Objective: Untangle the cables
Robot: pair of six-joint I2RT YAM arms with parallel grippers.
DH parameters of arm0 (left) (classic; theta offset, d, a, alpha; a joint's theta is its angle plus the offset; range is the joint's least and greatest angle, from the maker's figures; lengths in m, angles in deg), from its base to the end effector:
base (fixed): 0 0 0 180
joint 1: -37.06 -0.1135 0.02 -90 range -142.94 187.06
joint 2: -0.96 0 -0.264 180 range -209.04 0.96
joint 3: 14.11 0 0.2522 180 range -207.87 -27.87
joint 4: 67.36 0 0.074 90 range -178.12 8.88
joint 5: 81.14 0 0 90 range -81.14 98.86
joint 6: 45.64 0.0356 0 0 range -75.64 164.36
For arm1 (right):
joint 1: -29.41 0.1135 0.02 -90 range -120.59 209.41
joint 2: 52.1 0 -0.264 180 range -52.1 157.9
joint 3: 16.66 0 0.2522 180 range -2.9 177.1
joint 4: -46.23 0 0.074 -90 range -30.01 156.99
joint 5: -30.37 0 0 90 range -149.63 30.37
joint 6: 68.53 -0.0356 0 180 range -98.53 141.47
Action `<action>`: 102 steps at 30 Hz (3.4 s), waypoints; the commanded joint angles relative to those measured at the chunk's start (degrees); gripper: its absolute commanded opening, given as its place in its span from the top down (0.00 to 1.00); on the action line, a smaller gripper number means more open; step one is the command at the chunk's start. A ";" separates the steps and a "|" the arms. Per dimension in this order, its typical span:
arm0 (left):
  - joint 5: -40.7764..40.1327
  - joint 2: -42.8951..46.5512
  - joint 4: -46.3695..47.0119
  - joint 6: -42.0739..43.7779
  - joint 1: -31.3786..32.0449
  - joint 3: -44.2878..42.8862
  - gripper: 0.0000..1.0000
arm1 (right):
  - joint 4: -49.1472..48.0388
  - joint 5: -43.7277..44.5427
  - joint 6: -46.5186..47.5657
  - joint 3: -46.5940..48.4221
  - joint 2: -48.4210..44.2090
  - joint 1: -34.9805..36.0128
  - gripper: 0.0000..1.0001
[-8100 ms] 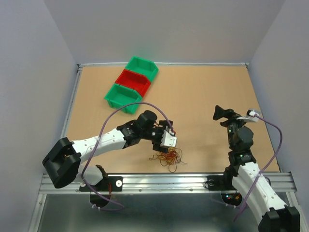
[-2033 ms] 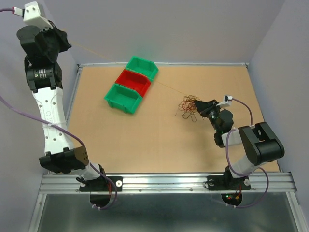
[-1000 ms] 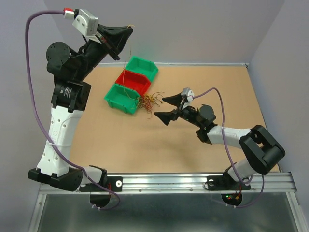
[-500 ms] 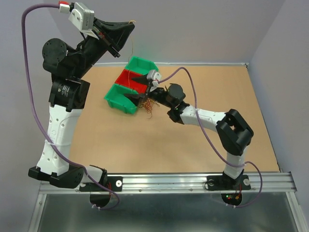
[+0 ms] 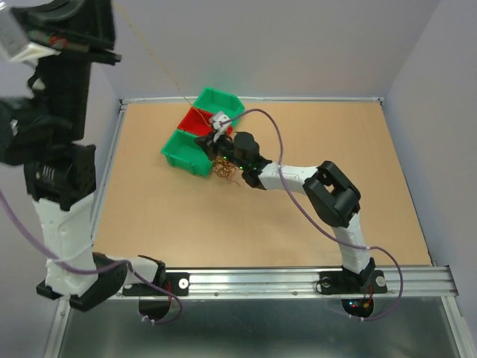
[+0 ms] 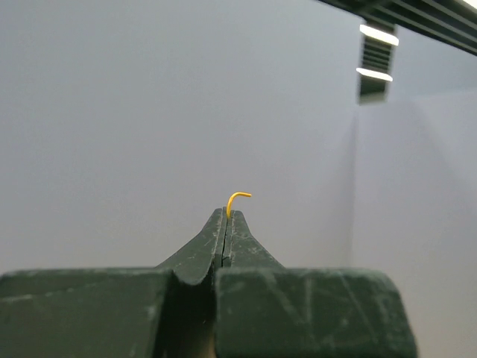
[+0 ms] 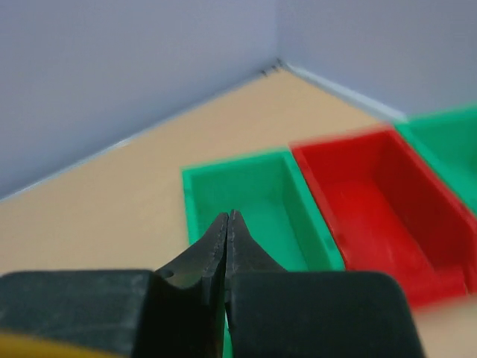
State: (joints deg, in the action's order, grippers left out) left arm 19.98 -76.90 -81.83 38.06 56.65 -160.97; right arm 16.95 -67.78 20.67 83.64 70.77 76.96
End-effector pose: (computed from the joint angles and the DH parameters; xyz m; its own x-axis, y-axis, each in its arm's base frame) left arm 0.1089 -0.0461 0.6958 0.7150 -0.3687 -0.5940 0.5160 0.8516 0.0924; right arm 0.3369 0.3758 0.2512 0.0673 0.0941 -0.9933 -0.8265 0.5630 -0.0027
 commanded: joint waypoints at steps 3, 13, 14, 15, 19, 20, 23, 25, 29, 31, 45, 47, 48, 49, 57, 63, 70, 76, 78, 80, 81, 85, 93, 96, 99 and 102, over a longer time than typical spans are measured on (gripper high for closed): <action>-29.71 13.80 20.49 16.99 0.27 9.79 1.00 | -7.82 17.19 -19.39 -28.93 -16.99 -14.83 0.98; -40.82 9.14 23.30 28.28 0.18 14.00 1.00 | -9.60 32.57 -34.36 -62.81 -34.97 -26.72 0.99; -40.21 9.05 22.95 27.84 0.18 15.31 1.00 | -9.60 32.49 -34.36 -62.81 -35.33 -26.89 1.00; -39.16 8.96 22.08 27.06 0.18 15.93 1.00 | -9.60 31.36 -34.10 -62.81 -35.76 -26.90 0.99; -29.67 9.66 19.17 24.24 0.18 23.83 1.00 | -9.86 23.80 -31.38 -61.85 -37.87 -26.90 0.93; -26.87 10.01 19.60 23.63 0.18 25.76 1.00 | -9.95 22.22 -30.76 -61.58 -38.66 -26.90 0.87; -24.22 9.40 20.31 23.36 0.18 31.75 1.00 | -10.13 17.82 -28.74 -61.14 -40.24 -26.90 0.64; -22.20 8.70 19.70 22.74 0.18 34.13 1.00 | -10.13 14.13 -27.16 -60.44 -42.18 -26.89 0.51; -15.19 7.03 17.16 19.23 0.09 36.76 1.00 | -9.86 4.21 -24.87 -57.55 -44.73 -26.81 0.22; -9.65 6.85 15.57 16.17 0.09 38.52 1.00 | -9.86 -2.97 -23.38 -55.44 -44.82 -26.55 0.15; 26.24 7.90 19.87 2.61 5.18 55.11 1.00 | -15.29 -24.91 -8.44 -32.14 -24.20 -12.75 0.12; 27.20 8.78 20.66 3.14 5.98 57.06 1.00 | -17.67 -25.34 -6.86 -30.56 -21.02 -11.35 0.10; 28.16 8.96 20.57 3.05 6.76 58.29 1.00 | -19.08 -26.21 -6.41 -29.86 -18.74 -10.99 0.10; 28.96 8.96 20.57 2.71 7.03 58.65 1.00 | -19.79 -26.31 -5.54 -28.55 -17.85 -10.73 0.09; 34.85 11.06 20.05 -2.04 7.48 61.11 1.00 | -26.81 -17.00 -5.44 -22.39 -10.02 -6.86 0.05; 35.73 16.42 20.40 -3.62 7.56 63.05 1.00 | -37.88 -14.88 -9.65 -19.32 -4.32 -6.86 0.03; 36.44 19.77 20.66 -5.64 6.34 63.40 1.00 | -38.69 -18.48 -12.03 -6.41 3.41 -5.89 0.03; 36.26 21.00 21.98 -8.54 2.21 63.93 1.00 | -36.50 -22.98 -11.95 4.41 8.60 -3.34 0.01; 37.05 21.18 22.59 -9.86 0.62 64.02 1.00 | -33.08 -23.41 -11.42 9.59 10.10 -2.81 0.09; 37.49 21.09 23.12 -11.00 -0.43 64.19 1.00 | -30.97 -24.02 -11.68 12.59 12.47 -2.55 0.18; 37.58 20.91 23.30 -11.27 -0.70 64.28 1.00 | -30.78 -24.64 -12.03 13.47 12.92 -2.38 0.20; 36.96 20.65 24.61 -12.41 -2.19 64.98 1.00 | -30.96 -26.48 -11.95 11.90 11.44 -1.41 0.27; 37.75 24.07 28.39 -13.38 -6.23 68.14 1.00 | -33.07 -10.86 -4.92 -12.25 -2.88 -1.40 0.02; 38.98 25.13 31.20 -14.35 -6.32 69.73 1.00 | -32.54 -1.37 -4.30 -21.31 -10.26 -2.63 0.00; 39.34 26.01 33.32 -15.05 -6.32 71.04 1.00 | -23.63 12.32 -9.12 -26.23 -17.47 -6.05 0.00; 38.98 26.54 34.02 -15.05 -6.32 71.84 1.00 | -21.82 17.71 -12.99 -32.03 -24.49 -10.00 0.00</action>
State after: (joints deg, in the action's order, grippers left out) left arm 57.55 -51.96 -53.81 24.20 50.45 -89.85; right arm -7.21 -64.47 11.89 56.65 54.44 71.98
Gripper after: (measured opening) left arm 0.029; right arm 0.999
